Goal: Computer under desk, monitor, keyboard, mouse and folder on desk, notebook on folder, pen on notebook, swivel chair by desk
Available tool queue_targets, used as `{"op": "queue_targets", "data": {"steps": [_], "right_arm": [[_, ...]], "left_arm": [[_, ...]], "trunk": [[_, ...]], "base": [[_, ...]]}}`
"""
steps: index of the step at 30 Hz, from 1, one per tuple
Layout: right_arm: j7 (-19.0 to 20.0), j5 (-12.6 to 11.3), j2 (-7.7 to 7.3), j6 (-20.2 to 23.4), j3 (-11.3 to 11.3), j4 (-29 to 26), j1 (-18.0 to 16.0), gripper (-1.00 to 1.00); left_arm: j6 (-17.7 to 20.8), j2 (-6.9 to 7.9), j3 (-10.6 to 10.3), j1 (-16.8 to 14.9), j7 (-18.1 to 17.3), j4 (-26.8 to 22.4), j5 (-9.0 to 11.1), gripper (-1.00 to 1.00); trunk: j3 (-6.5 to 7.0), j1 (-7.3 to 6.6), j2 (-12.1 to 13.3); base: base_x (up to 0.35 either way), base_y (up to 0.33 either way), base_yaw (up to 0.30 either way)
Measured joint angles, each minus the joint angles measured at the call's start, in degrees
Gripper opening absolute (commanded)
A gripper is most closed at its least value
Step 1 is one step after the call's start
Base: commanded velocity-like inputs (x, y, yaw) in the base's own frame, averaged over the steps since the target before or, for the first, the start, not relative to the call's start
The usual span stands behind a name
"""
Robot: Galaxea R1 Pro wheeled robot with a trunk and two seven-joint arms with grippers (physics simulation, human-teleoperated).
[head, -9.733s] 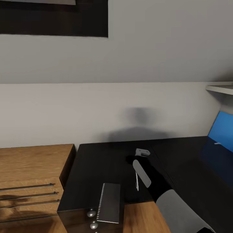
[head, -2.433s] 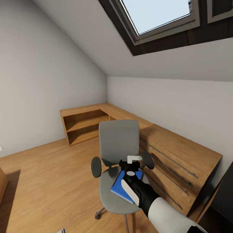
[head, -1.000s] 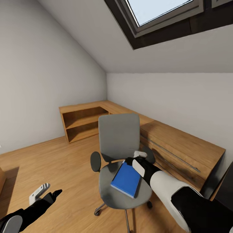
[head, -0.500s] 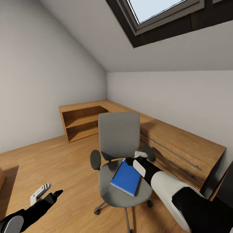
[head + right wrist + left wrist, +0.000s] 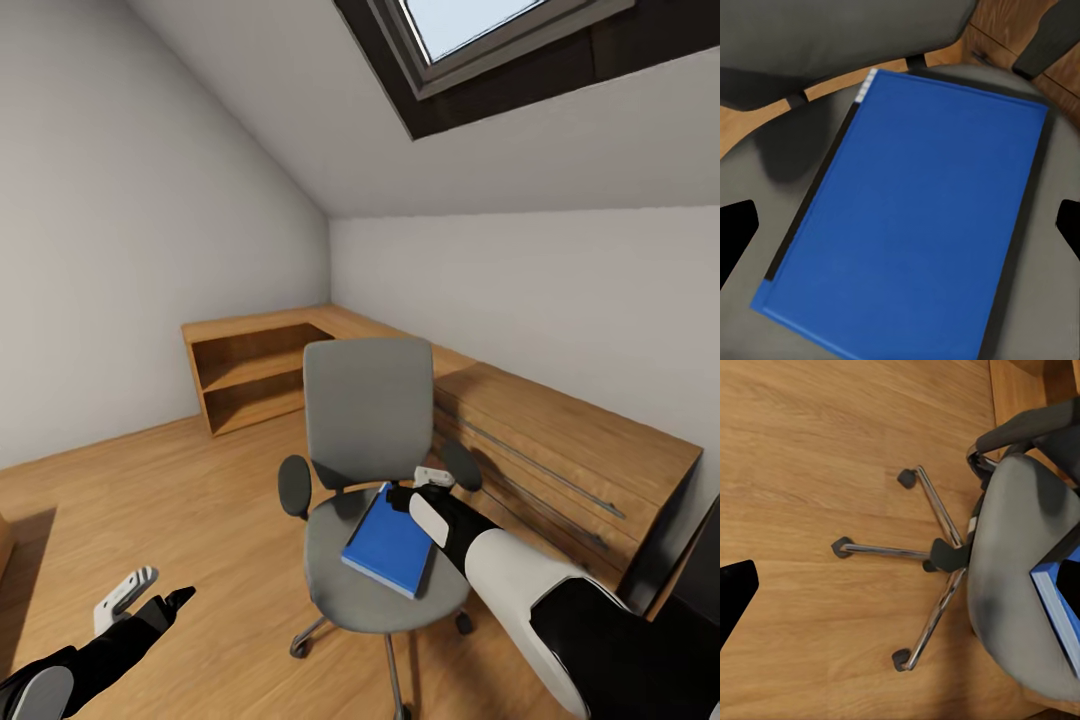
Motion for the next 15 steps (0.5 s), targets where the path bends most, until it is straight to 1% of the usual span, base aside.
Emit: {"op": "queue_targets", "data": {"steps": [3,5,15], "right_arm": [[0.0,0.0,0.06,-0.2,0.0,0.0,0.0,1.0],[0.0,0.0,0.08,-1.3,0.0,0.0,0.0,1.0],[0.0,0.0,0.0,-1.7,0.0,0.0,0.0,1.0]], "left_arm": [[0.0,-0.05,0.0,0.0,0.0,0.0,0.1,1.0],[0.0,-0.09,0.0,0.0,0.0,0.0,0.1,1.0],[0.0,-0.09,0.0,0.0,0.0,0.0,0.1,1.0]], "trunk": [[-0.54,0.66,-1.2],[-0.9,1.1,-2.0],[-2.69,3.3,-6.0]], "base": [[0.0,0.0,0.0],[0.0,0.0,0.0],[0.0,0.0,0.0]]}}
